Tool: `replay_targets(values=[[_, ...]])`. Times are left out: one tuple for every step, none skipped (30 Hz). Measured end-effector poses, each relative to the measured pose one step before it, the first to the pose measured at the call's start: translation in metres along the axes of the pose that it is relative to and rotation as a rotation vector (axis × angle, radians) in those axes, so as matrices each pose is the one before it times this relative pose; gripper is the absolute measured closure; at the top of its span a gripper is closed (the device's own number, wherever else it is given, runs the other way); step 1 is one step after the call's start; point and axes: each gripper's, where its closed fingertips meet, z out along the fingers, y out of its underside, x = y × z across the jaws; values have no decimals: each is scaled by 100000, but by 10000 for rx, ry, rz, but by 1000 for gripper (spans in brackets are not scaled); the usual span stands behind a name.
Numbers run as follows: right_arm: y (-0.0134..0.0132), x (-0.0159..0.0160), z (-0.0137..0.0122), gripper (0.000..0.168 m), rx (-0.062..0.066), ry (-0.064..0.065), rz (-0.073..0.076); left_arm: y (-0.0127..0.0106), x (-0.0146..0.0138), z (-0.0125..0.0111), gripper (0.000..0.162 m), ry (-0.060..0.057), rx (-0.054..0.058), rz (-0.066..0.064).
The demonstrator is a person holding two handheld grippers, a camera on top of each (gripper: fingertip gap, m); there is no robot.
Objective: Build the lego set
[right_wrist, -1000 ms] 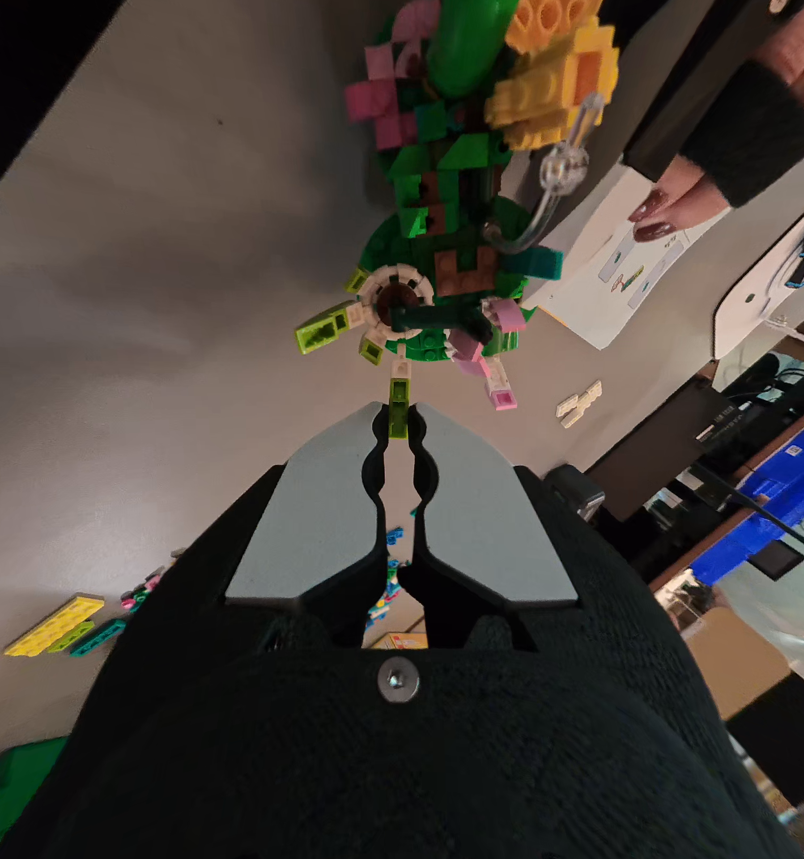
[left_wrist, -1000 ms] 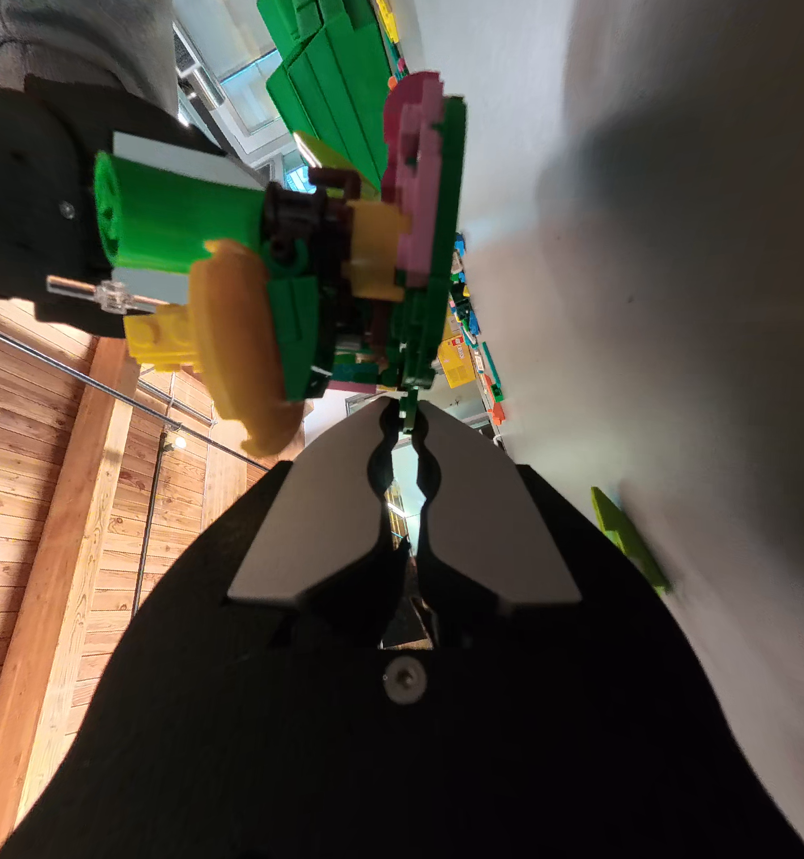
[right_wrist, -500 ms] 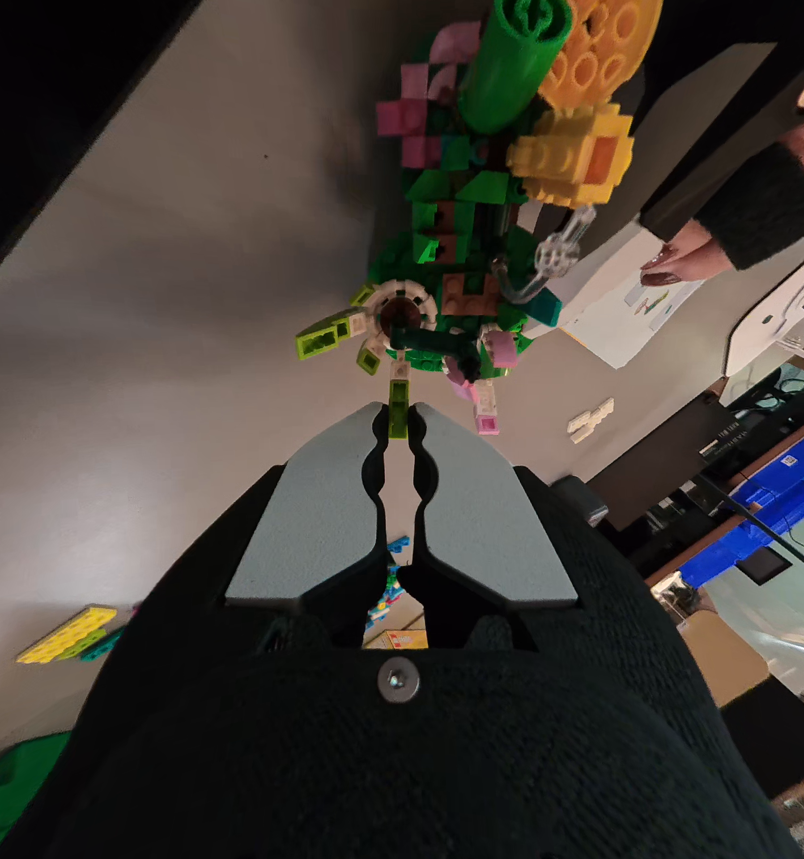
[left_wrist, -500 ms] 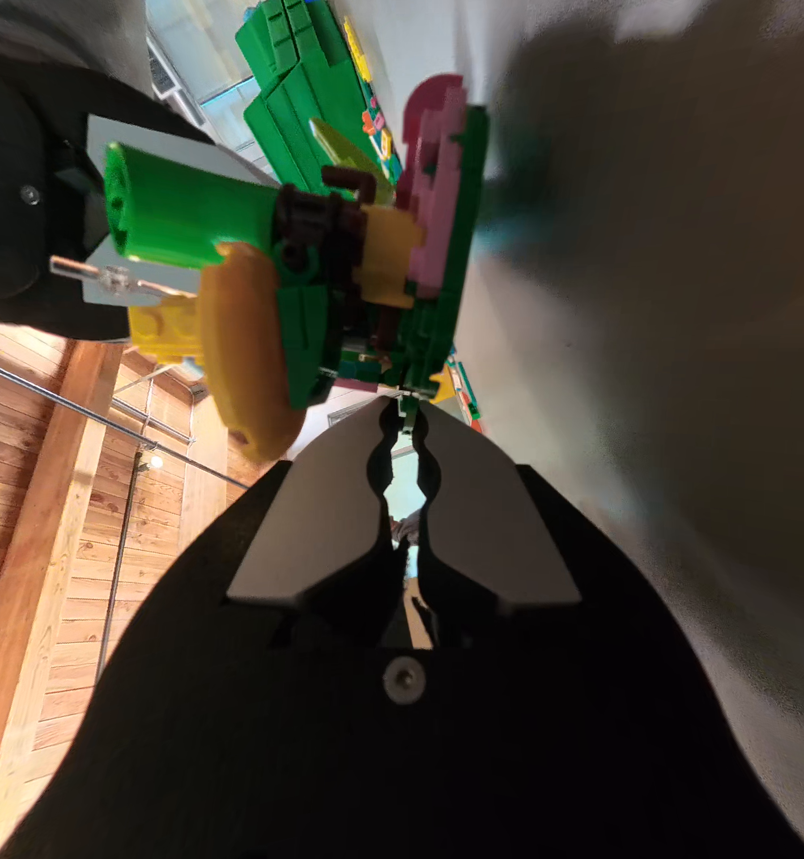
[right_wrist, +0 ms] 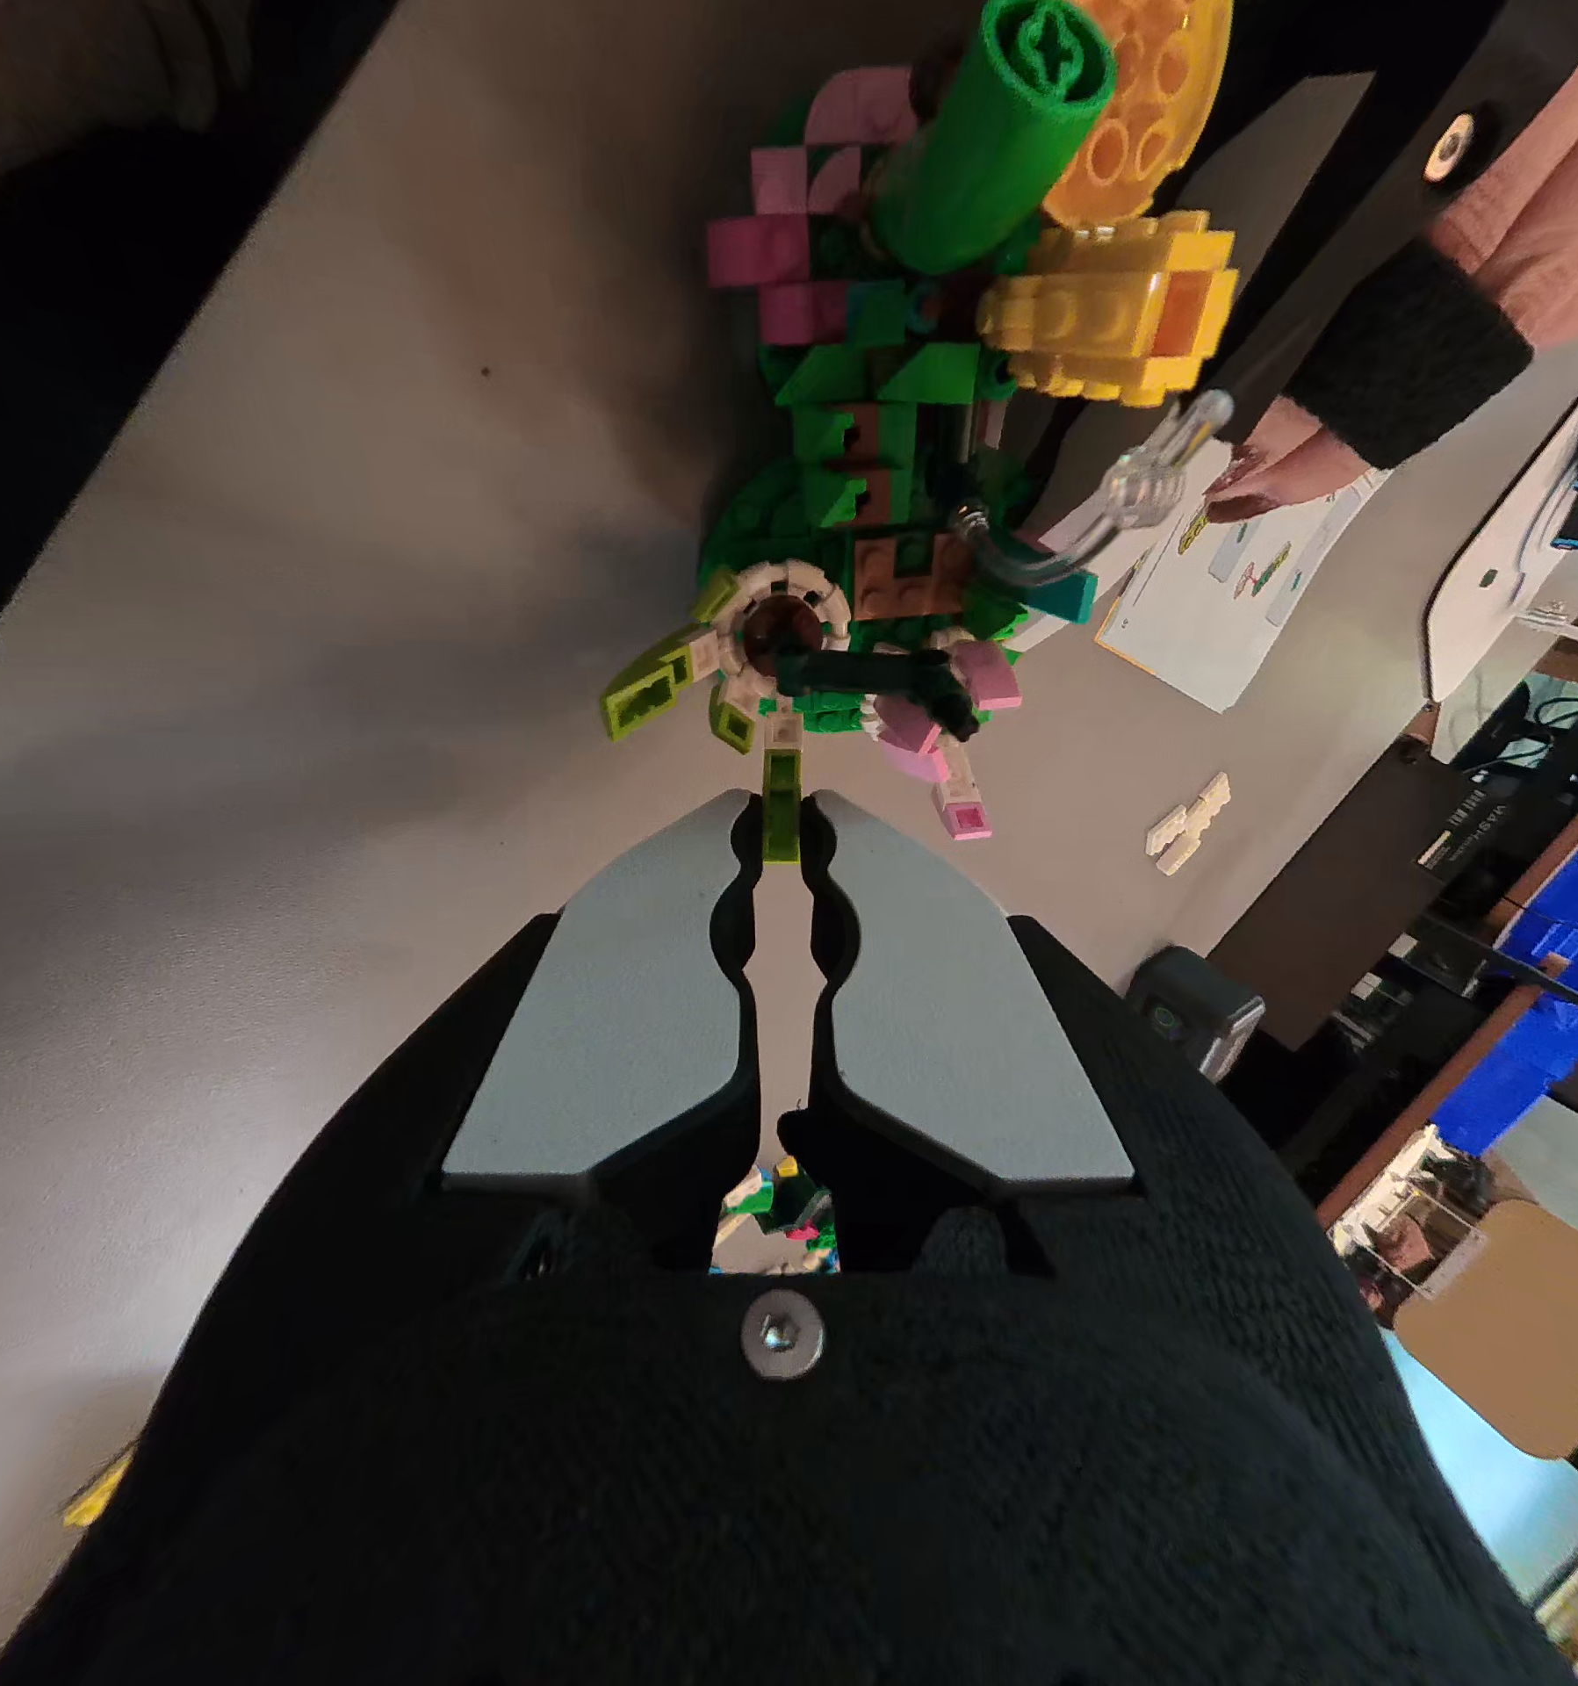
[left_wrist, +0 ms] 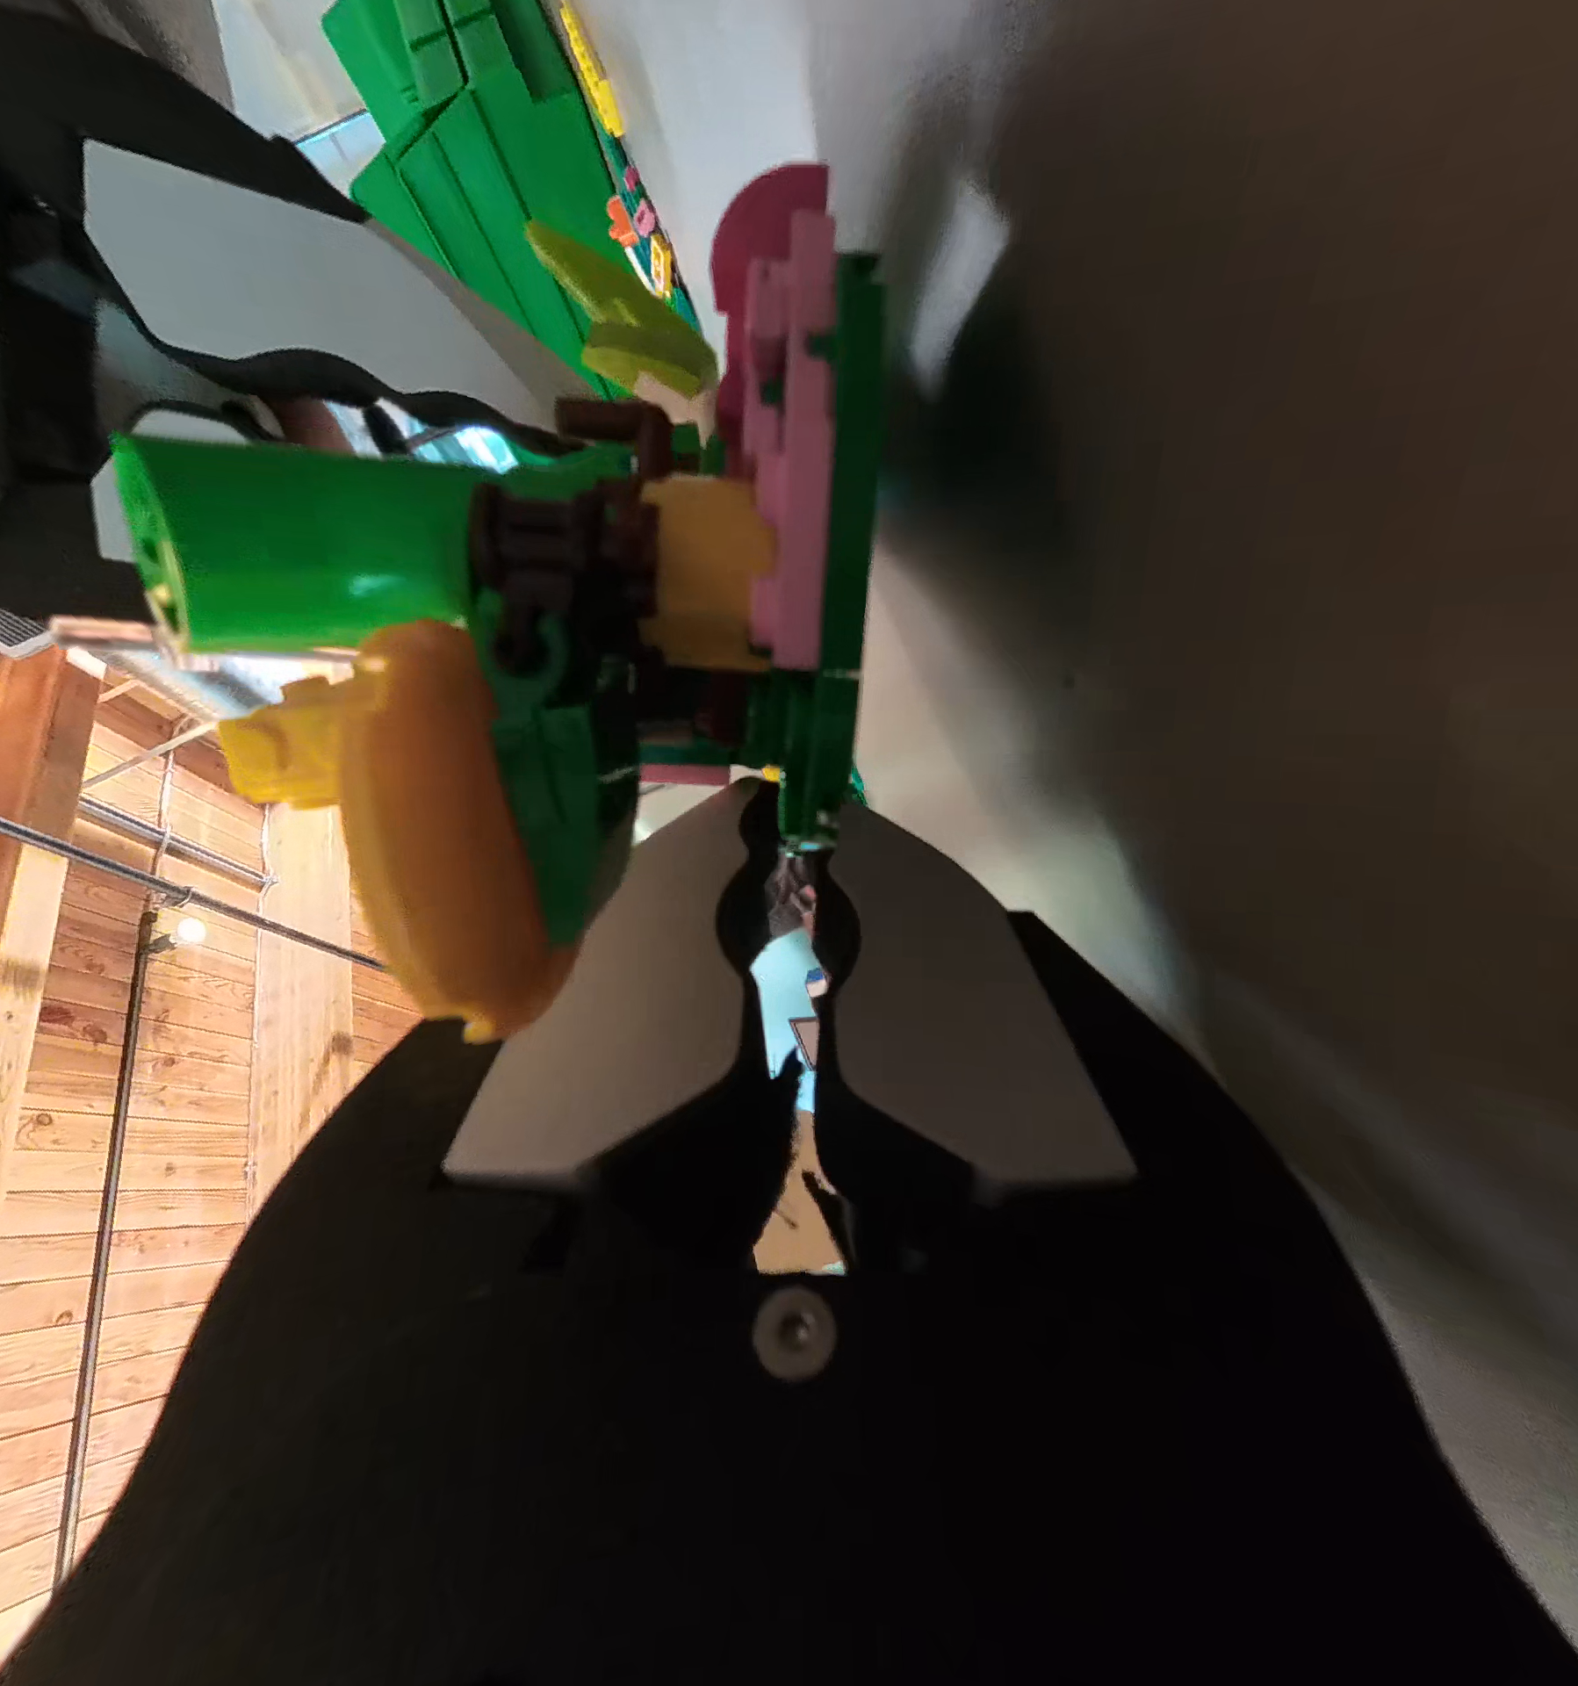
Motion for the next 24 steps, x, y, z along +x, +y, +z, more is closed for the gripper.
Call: replay_targets(values=[[-7,29,24,162,53,13,23,10,54,11,158,68,-37,19],[-40,22,-5,162,58,-18,41,16,20,0,157,41,-40,35],[-36,23,-6,162,42,-48,62,19,39,-2,157,44,-45,28],[-19,17,12,162,20,-48,41,2,9,-7,157,30,-40,39],[6,27,17,162,7,-35,3,14,35,-4,157,48,-51,47],[13,20,38,162,2,-29,1,10,25,-1,157,42,-45,36],[6,22,25,162,7,-29,14,3,39,-9,157,55,-33,4],[-14,17,13,162,22,-31,19,4,41,-10,157,53,-31,-15],[-35,17,5,162,30,-26,26,-14,25,-21,157,37,-20,-18],[-54,40,-10,162,36,-7,12,7,21,-4,157,31,-22,-3],[-60,32,-20,162,31,-1,-8,-5,13,-19,157,19,-19,2],[-56,9,-27,162,20,-15,-1,3,7,-13,157,17,-23,5],[-62,29,-27,162,18,-18,-2,-2,7,-10,157,14,-22,12],[-78,38,-28,162,22,-15,-21,1,11,-8,157,20,-15,10],[-66,29,-30,162,21,-25,-28,-12,-2,-4,157,8,-20,39],[-35,40,-8,162,6,-30,-31,0,-18,-26,157,-14,-19,37],[1,20,7,162,1,-31,-41,-11,0,-19,156,-1,-5,9],[35,12,15,162,6,-35,-29,-8,7,-17,158,12,9,-9],[30,-1,23,162,11,-37,-3,-16,-2,-17,156,7,5,2],[32,1,18,162,17,-30,13,-8,3,-17,156,1,0,14],[12,-3,12,162,23,-19,15,-7,-1,-11,157,6,-3,9],[4,7,7,162,21,-8,11,-4,11,-19,157,10,1,7],[-5,10,6,162,21,-4,15,-9,5,-10,157,11,1,-3],[-4,18,-6,162,20,-9,20,1,1,-11,157,5,1,-3]])
